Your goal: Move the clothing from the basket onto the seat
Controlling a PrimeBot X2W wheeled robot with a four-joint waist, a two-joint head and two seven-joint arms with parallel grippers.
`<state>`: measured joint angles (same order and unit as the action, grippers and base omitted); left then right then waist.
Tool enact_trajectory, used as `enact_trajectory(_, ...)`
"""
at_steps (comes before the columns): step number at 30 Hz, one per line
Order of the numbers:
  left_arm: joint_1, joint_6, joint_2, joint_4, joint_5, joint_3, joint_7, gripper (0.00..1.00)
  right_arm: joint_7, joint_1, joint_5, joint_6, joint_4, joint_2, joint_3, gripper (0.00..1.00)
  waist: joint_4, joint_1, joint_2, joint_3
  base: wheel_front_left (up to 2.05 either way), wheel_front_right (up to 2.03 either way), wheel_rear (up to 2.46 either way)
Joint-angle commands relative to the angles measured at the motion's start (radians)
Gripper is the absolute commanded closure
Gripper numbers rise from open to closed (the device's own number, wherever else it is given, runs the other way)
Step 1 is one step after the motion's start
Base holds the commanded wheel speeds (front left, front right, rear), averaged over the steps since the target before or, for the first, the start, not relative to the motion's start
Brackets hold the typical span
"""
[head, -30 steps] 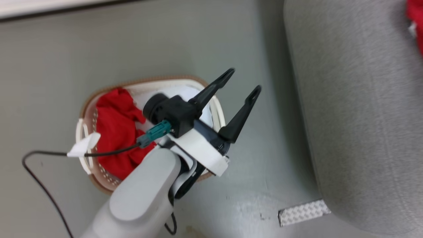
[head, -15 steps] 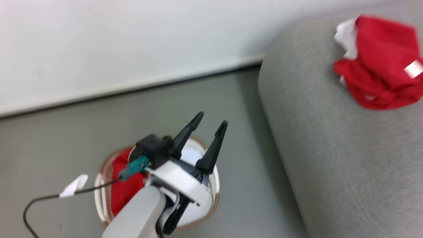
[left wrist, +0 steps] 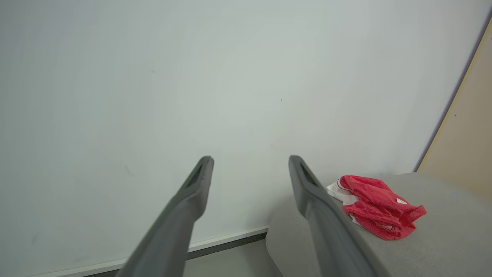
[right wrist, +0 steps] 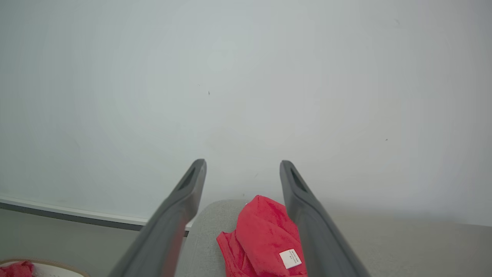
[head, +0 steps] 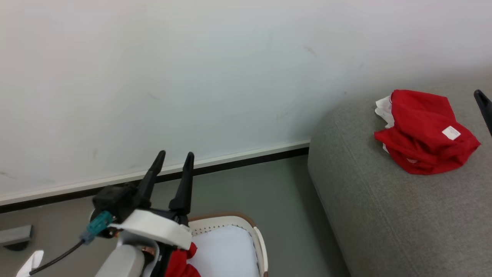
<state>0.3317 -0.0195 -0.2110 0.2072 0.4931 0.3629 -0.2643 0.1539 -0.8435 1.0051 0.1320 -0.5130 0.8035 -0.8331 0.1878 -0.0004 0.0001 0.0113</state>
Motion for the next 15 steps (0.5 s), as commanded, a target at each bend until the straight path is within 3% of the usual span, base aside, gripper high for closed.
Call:
enact_trajectory(1,-0.021,-0.002,-0.007,-0.005,-0.014,-0.004,0.0,0.0,0.009,0.021,-0.004,-0.003,0.002,-0.006,0.006,0.0,-0.027,0.0004,-0.0001,0.024,0.0,0.0,0.0)
enact_trajectory(8,-0.125,-0.029,-0.006,-0.011,-0.056,-0.093,0.0,0.0,0.098,0.202,-0.06,-0.003,0.086,-0.089,0.158,0.0,-0.095,0.0004,-0.0001,0.057,0.0,0.0,0.0)
enact_trajectory(15,-0.214,-0.051,0.026,-0.025,-0.105,-0.16,0.0,0.0,0.111,0.508,-0.236,-0.003,0.206,-0.287,0.452,0.0,-0.145,0.0004,-0.0001,0.073,0.0,0.0,0.0)
